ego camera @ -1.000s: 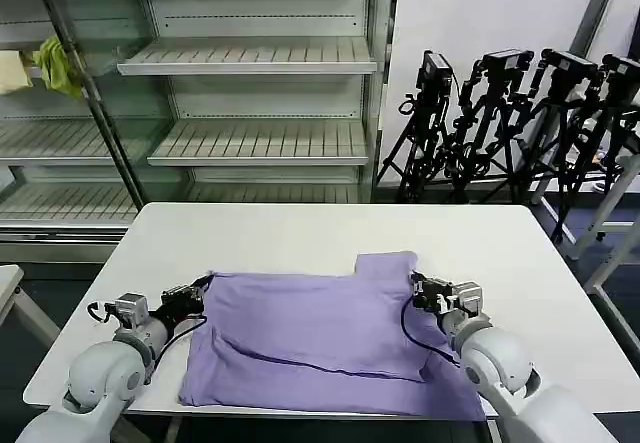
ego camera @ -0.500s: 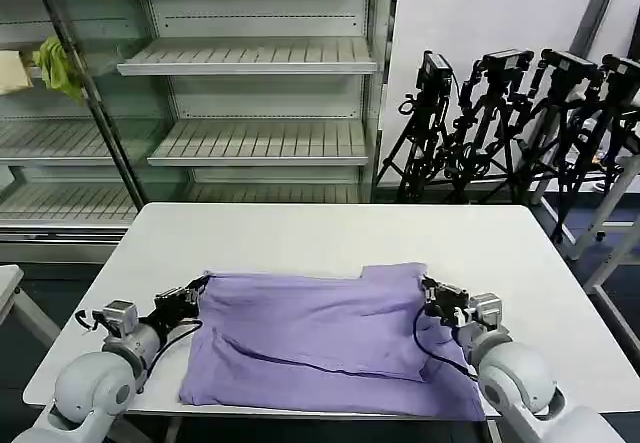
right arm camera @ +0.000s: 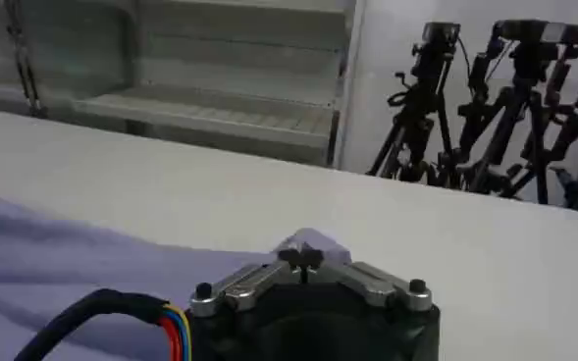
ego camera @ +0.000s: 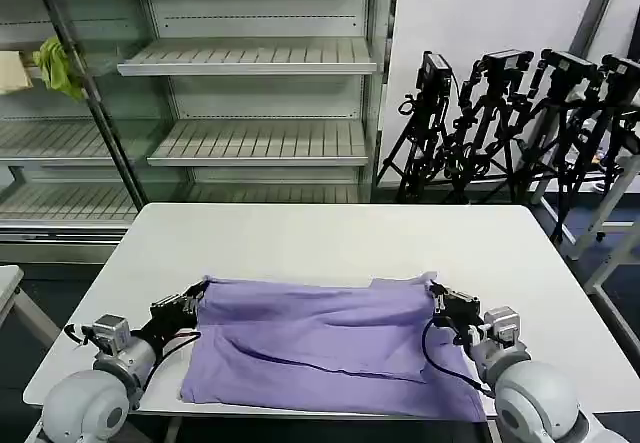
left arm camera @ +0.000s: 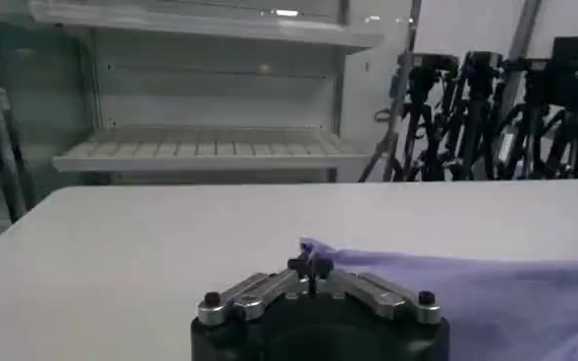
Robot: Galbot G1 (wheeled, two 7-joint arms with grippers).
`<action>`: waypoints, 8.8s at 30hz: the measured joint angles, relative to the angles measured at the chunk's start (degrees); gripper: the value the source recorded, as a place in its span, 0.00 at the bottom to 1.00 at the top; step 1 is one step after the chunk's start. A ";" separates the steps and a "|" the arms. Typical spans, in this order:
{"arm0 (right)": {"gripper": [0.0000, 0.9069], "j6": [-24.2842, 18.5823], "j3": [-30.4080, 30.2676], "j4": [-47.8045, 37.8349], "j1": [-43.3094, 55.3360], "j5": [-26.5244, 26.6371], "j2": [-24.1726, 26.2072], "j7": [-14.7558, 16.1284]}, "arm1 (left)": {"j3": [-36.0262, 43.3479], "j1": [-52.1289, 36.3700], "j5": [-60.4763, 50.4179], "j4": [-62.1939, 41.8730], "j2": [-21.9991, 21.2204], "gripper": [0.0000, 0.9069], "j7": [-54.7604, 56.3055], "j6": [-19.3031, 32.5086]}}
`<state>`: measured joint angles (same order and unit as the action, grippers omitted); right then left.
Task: Fold and organize the clothes.
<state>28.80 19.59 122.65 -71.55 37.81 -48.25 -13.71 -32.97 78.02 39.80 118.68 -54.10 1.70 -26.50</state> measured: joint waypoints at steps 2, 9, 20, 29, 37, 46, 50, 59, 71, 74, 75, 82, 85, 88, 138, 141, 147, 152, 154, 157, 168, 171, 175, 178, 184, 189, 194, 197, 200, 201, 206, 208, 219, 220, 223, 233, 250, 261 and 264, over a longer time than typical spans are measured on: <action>0.00 -0.14 0.06 0.27 -0.41 -0.36 0.00 0.14 | -0.34 0.81 -0.09 0.58 -0.02 0.01 0.00 0.11; 0.00 -0.51 0.36 0.92 -1.45 -1.19 -0.01 0.48 | -1.41 2.75 -0.10 2.22 0.16 0.01 0.03 0.18; 0.00 -1.75 1.11 0.90 -2.73 -2.76 0.24 1.18 | -2.74 4.42 0.07 3.84 0.16 0.01 0.20 0.08; 0.00 -2.91 0.91 0.78 -3.73 -4.23 -0.30 1.55 | -3.63 5.45 0.14 4.02 -0.15 0.01 0.29 0.56; 0.00 -3.46 1.15 1.42 -4.70 -5.05 0.08 1.71 | -4.60 6.90 0.57 4.96 0.02 0.01 0.48 0.18; 0.00 -3.88 1.60 2.51 -6.48 -5.45 1.49 1.55 | -5.35 8.89 0.68 6.28 0.69 0.01 0.59 -0.78; 0.00 -4.17 1.60 2.59 -7.48 -5.89 2.13 1.55 | -5.35 10.01 0.56 6.23 1.07 0.01 0.59 -1.26; 0.00 -4.74 1.79 3.06 -10.23 -6.78 3.87 1.32 | -5.80 11.83 0.65 5.33 2.00 0.01 0.59 -2.07; 0.00 -5.30 1.30 3.12 -13.39 -8.02 6.12 1.06 | -5.01 12.94 0.11 4.04 2.37 0.01 0.32 -2.44; 0.00 -5.42 1.30 3.03 -14.01 -8.19 6.52 1.06 | -4.84 13.10 -0.02 3.72 2.39 0.01 0.30 -2.49; 0.00 -5.50 1.29 3.00 -14.17 -8.28 6.62 1.06 | -4.75 13.16 -0.09 3.63 2.40 0.01 0.29 -2.51; 0.00 -6.57 1.33 3.00 -14.72 -8.89 6.92 0.99 | -4.86 13.07 -0.44 3.25 2.19 0.01 0.23 -2.47; 0.00 -7.48 1.44 3.08 -14.59 -9.30 6.86 0.97 | -5.05 12.98 -0.49 3.19 1.89 0.01 0.20 -2.38; 0.00 -8.77 1.58 3.11 -14.67 -9.89 6.98 0.96 | -5.19 13.01 -0.53 3.34 1.68 0.01 0.18 -2.32; 1.00 -18.90 3.80 2.06 -28.26 -26.85 7.17 -2.79 | -6.27 16.20 -6.15 4.98 -1.01 1.00 -0.39 -1.15; 1.00 -19.23 4.45 2.80 -28.44 -26.85 7.11 -3.44 | -7.11 16.49 -6.35 5.59 -1.20 1.00 -0.02 -1.01; 1.00 -19.53 6.57 5.37 -27.94 -26.17 6.48 -4.70 | -9.60 16.83 -6.65 7.58 -2.00 1.00 0.77 -0.66; 1.00 -19.42 9.04 8.17 -26.71 -24.74 5.52 -5.67 | -11.16 16.88 -5.95 9.82 -2.90 1.00 1.50 -1.03; 1.00 -19.22 10.27 9.52 -25.86 -24.00 5.02 -6.06 | -11.24 16.75 -5.08 10.60 -3.42 1.00 1.93 -1.49; 1.00 -18.51 12.17 11.88 -24.15 -22.34 4.50 -6.75 | -11.15 16.61 -3.64 11.09 -4.46 1.00 2.64 -2.54; 1.00 -15.66 16.87 17.44 -17.13 -17.29 2.97 -8.91 | -9.30 18.18 -0.58 11.49 -9.03 1.00 3.62 -5.11; 1.00 -15.52 17.00 18.34 -16.16 -16.73 2.54 -9.24 | -8.87 18.43 -0.48 11.41 -10.08 1.00 3.69 -5.42; 1.00 -15.32 17.43 19.61 -14.77 -16.07 2.51 -9.65 | -8.44 18.93 -0.50 11.14 -11.31 1.00 3.66 -5.73; 1.00 -15.14 17.53 20.57 -13.91 -15.77 2.39 -9.85 | -8.06 19.40 -0.66 10.94 -12.08 1.00 3.64 -5.90; 1.00 -14.90 17.26 22.50 -13.29 -15.79 1.58 -10.14 | -7.11 20.43 -1.27 10.44 -13.46 1.00 3.30 -6.12; 1.00 -14.83 16.94 23.82 -12.93 -16.05 0.89 -10.39 | -6.42 20.82 -1.84 10.14 -14.20 1.00 2.98 -6.05; 1.00 -14.91 16.48 24.54 -13.01 -16.58 0.27 -10.64 | -5.64 20.73 -2.52 9.80 -14.87 0.97 2.64 -5.99; 1.00 -15.06 16.27 24.54 -13.21 -16.98 -0.16 -10.74 | -5.19 20.59 -2.78 9.76 -15.37 0.74 2.55 -5.97; 1.00 -15.14 16.03 24.54 -13.19 -17.17 -0.41 -10.85 | -4.72 20.53 -3.14 9.79 -15.88 0.32 2.33 -5.95; 1.00 -15.17 15.98 24.54 -13.11 -17.22 -0.49 -10.85 | -4.58 20.53 -3.28 9.83 -16.01 0.28 2.25 -5.94; 1.00 -15.27 15.58 24.54 -12.93 -17.59 -0.95 -10.88 | -3.97 20.75 -4.10 10.06 -16.66 0.10 1.97 -5.83; 1.00 -15.30 15.34 24.54 -12.95 -17.82 -1.14 -10.88 | -3.87 20.82 -4.40 10.11 -16.88 0.06 1.85 -5.77; 1.00 -15.81 14.29 24.54 -13.60 -19.09 -1.95 -10.95 | -3.56 20.53 -5.55 9.68 -18.10 0.01 1.58 -4.91; 1.00 -15.86 14.15 24.54 -13.62 -19.26 -2.07 -10.97 | -3.50 20.46 -5.60 9.63 -18.19 0.01 1.53 -4.85; 1.00 -16.04 13.74 24.54 -13.83 -19.70 -2.31 -10.98 | -3.38 20.11 -5.81 9.36 -18.61 0.00 1.49 -4.66; 1.00 -16.33 12.40 24.54 -13.99 -20.81 -2.81 -10.95 | -4.48 18.43 -5.95 8.08 -19.24 0.00 1.32 -3.91; 1.00 -16.83 9.99 24.54 -12.11 -21.10 -3.09 -10.12 | -12.09 12.58 -4.22 1.05 -14.94 0.00 1.46 -3.53; 1.00 -17.22 8.96 24.54 -11.81 -21.15 -3.16 -9.74 | -17.55 12.20 -3.89 -2.44 -12.87 0.00 1.70 -3.32; 1.00 -17.50 8.96 24.54 -12.05 -21.18 -3.31 -9.72 | -19.04 12.27 -3.89 -2.55 -12.40 0.01 1.81 -3.20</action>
<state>11.30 28.55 147.19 -83.59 16.64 -51.56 -23.43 -52.01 90.28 35.91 116.12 -66.50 3.51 -29.70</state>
